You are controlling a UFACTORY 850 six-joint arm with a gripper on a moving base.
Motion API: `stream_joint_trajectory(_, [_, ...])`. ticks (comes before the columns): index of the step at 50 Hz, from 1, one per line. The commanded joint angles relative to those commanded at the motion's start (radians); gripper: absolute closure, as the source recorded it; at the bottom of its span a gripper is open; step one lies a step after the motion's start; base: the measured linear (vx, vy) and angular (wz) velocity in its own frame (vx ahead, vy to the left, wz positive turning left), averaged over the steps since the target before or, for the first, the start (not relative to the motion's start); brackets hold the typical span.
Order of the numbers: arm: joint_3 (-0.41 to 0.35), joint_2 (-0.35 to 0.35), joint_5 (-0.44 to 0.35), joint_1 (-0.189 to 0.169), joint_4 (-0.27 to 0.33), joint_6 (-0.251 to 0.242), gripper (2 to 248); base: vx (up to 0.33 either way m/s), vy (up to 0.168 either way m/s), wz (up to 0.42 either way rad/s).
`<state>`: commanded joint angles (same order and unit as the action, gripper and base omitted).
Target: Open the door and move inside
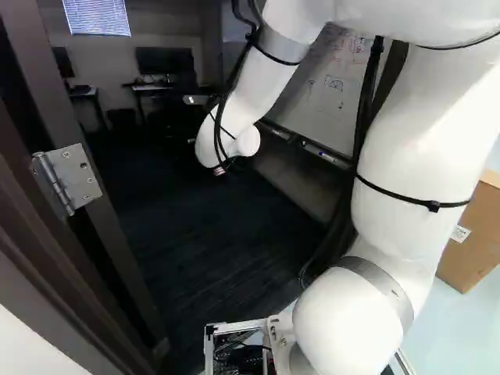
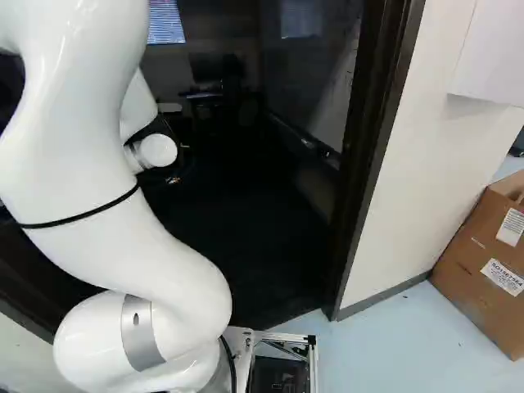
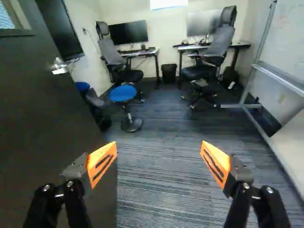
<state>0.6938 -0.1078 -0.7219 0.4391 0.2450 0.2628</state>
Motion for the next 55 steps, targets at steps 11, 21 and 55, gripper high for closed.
stream_joint_trajectory(11, [-0.028, 0.027, 0.000, -0.031, -0.038, 0.000, 3, 0.000, 0.000, 0.000])
stream_joint_trajectory(21, [-0.052, 0.049, 0.000, -0.059, -0.075, 0.000, 3, 0.000, 0.000, 0.000])
stream_joint_trajectory(55, [-0.116, 0.112, 0.000, -0.161, -0.240, 0.000, 3, 0.000, 0.000, 0.000])
